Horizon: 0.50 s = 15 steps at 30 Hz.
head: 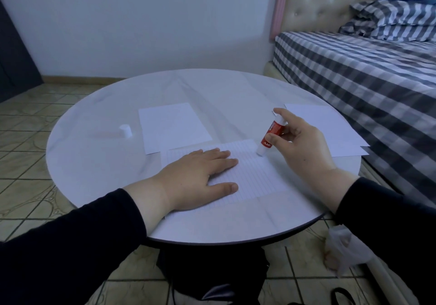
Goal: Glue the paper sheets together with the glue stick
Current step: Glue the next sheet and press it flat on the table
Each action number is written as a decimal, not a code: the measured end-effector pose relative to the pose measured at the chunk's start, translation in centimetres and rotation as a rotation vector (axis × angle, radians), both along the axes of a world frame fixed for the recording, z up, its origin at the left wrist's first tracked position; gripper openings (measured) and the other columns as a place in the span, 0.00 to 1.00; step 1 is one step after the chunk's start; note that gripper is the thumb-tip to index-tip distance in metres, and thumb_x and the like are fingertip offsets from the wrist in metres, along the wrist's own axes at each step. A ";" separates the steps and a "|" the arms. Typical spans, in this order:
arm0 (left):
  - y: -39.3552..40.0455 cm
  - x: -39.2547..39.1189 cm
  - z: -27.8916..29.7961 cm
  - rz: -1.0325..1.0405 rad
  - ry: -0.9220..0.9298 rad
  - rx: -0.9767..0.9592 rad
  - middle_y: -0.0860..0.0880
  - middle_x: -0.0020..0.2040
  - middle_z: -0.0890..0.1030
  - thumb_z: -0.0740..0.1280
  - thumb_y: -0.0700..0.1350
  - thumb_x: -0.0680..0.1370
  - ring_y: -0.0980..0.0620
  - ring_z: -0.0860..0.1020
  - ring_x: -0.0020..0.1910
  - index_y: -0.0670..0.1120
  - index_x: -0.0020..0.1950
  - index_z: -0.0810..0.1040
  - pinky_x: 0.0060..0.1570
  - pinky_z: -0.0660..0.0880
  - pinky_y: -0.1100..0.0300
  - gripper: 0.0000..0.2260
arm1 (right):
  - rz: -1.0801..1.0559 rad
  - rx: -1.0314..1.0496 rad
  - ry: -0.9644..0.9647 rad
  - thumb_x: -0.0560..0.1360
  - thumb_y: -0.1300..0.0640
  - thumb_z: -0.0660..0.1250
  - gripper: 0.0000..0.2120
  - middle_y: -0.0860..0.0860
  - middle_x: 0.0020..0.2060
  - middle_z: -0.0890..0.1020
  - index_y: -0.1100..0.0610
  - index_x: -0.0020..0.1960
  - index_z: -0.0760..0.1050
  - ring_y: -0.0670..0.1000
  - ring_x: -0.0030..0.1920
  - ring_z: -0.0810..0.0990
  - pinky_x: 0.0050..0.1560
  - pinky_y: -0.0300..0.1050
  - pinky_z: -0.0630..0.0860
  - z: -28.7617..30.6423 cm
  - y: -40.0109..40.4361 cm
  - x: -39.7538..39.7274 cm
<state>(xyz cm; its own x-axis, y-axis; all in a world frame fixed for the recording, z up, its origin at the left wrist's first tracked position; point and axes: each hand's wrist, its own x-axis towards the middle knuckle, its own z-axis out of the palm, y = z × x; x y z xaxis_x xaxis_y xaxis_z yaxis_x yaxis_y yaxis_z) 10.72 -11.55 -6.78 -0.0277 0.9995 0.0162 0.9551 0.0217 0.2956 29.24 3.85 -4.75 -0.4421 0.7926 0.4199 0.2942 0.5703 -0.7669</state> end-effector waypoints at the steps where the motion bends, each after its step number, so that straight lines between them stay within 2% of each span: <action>1: -0.1 0.0 0.0 0.001 0.000 -0.003 0.62 0.78 0.54 0.56 0.68 0.76 0.64 0.48 0.76 0.63 0.76 0.58 0.75 0.43 0.62 0.29 | 0.002 -0.005 0.026 0.73 0.56 0.72 0.24 0.42 0.45 0.80 0.42 0.66 0.72 0.47 0.46 0.81 0.54 0.34 0.74 0.1 -0.1 0.2; 3: -0.2 0.1 0.1 0.006 -0.005 -0.010 0.63 0.78 0.53 0.55 0.68 0.76 0.65 0.47 0.76 0.63 0.76 0.58 0.75 0.42 0.63 0.29 | 0.039 -0.007 0.046 0.73 0.57 0.73 0.24 0.45 0.44 0.82 0.42 0.65 0.73 0.47 0.46 0.81 0.54 0.35 0.75 0.4 -0.7 0.6; 7: -0.2 0.1 0.1 0.008 0.002 -0.017 0.63 0.78 0.53 0.55 0.68 0.77 0.65 0.47 0.76 0.64 0.76 0.57 0.74 0.42 0.64 0.29 | 0.109 0.024 -0.073 0.73 0.56 0.73 0.24 0.46 0.44 0.82 0.41 0.66 0.72 0.43 0.46 0.81 0.51 0.26 0.71 0.0 -1.6 1.4; 12: -0.2 0.0 0.0 0.003 -0.001 -0.002 0.63 0.77 0.55 0.56 0.68 0.76 0.65 0.48 0.76 0.64 0.76 0.58 0.75 0.43 0.62 0.28 | 0.029 0.015 -0.040 0.73 0.57 0.72 0.24 0.46 0.46 0.81 0.43 0.67 0.72 0.47 0.48 0.81 0.53 0.32 0.72 0.1 -0.9 1.8; 15: -0.2 0.0 -0.1 0.002 -0.004 -0.001 0.63 0.77 0.55 0.55 0.68 0.76 0.65 0.48 0.76 0.64 0.76 0.58 0.75 0.44 0.61 0.28 | 0.058 -0.017 0.020 0.73 0.57 0.73 0.25 0.47 0.46 0.82 0.43 0.66 0.72 0.47 0.47 0.81 0.54 0.34 0.74 0.3 -1.5 2.3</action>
<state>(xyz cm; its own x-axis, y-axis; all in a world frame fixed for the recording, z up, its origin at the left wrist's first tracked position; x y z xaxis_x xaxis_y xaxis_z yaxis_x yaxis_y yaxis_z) 10.68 -11.75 -6.89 -0.0302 0.9994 0.0148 0.9539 0.0244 0.2992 31.51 2.31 -4.42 -0.4791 0.7729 0.4160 0.2454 0.5730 -0.7820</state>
